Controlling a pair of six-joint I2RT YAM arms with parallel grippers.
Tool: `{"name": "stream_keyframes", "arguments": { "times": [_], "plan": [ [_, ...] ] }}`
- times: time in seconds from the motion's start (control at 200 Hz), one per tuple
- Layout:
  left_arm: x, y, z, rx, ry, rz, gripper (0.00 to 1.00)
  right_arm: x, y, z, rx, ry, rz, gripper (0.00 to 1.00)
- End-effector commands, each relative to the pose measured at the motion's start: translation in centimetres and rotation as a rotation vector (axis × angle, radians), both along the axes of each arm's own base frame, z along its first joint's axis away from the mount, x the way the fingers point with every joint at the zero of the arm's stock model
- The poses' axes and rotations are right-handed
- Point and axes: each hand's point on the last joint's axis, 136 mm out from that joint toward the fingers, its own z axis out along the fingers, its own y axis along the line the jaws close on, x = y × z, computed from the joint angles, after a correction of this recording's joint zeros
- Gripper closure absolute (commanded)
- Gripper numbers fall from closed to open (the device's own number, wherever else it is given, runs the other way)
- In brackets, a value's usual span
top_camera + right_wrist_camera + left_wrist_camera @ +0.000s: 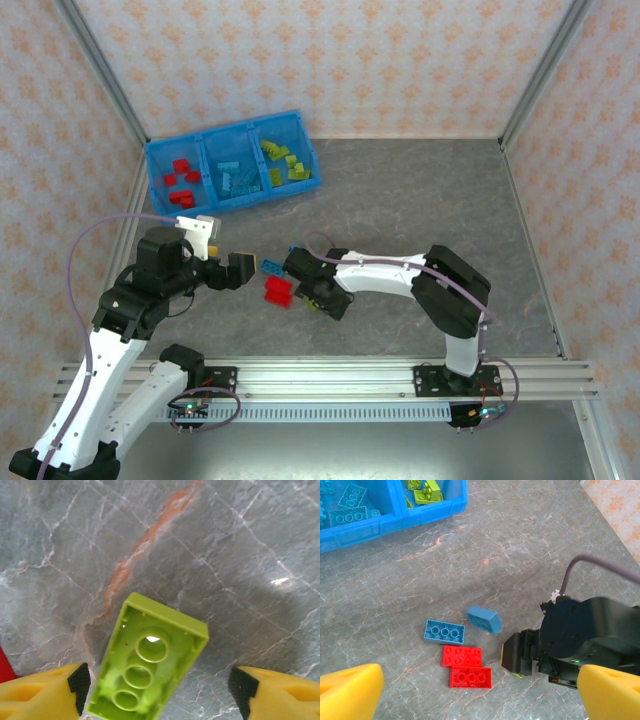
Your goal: Sort the legos into containers by color
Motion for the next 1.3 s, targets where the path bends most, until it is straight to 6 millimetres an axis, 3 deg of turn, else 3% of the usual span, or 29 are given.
{"name": "stream_keyframes", "arguments": {
  "times": [0.0, 0.08, 0.255, 0.485, 0.666, 0.756, 0.856, 0.936, 1.046, 1.146, 1.296],
  "plan": [
    [-0.3, 0.0, 0.2, 0.016, -0.007, -0.018, 0.00, -0.3, -1.8, 0.0, -0.088, -0.005, 0.019, 0.20],
    [-0.3, 0.0, 0.2, 0.017, -0.007, -0.018, 0.00, 0.0, -2.5, 0.5, -0.103, -0.040, 0.016, 0.19],
    [-0.3, 0.1, 0.2, 0.018, -0.008, -0.013, 0.00, -0.6, -2.8, -1.0, -0.115, 0.001, 0.012, 0.24],
    [-0.3, 0.1, 0.2, 0.019, -0.007, -0.013, 0.00, -0.9, -4.0, -1.6, -0.136, -0.007, -0.016, 0.58],
    [-0.2, 0.2, 0.2, 0.022, -0.010, -0.008, 0.00, 1.4, -3.4, 1.3, -0.097, -0.149, 0.049, 0.71],
    [-0.3, 0.2, 0.2, 0.022, -0.010, -0.008, 0.00, 4.2, -3.4, 4.2, -0.107, -0.286, 0.114, 0.76],
    [-0.3, 0.2, 0.3, 0.021, -0.015, -0.010, 0.00, 8.3, -2.2, 9.5, -0.122, -0.514, 0.233, 0.76],
    [-0.3, 0.2, 0.4, 0.021, -0.020, -0.010, 0.00, 11.8, 0.1, 13.8, -0.100, -0.699, 0.342, 0.76],
    [-0.3, 0.3, 0.4, 0.024, -0.020, -0.006, 0.00, 17.3, 3.2, 18.0, -0.065, -0.861, 0.450, 0.76],
    [-0.2, 0.5, 0.3, 0.031, -0.016, 0.003, 0.00, 23.2, 4.5, 18.8, -0.165, -0.913, 0.477, 0.79],
    [-0.2, 0.7, 0.2, 0.041, -0.012, 0.015, 0.00, 31.1, 6.2, 18.1, -0.228, -0.932, 0.493, 0.77]
  ]
}}
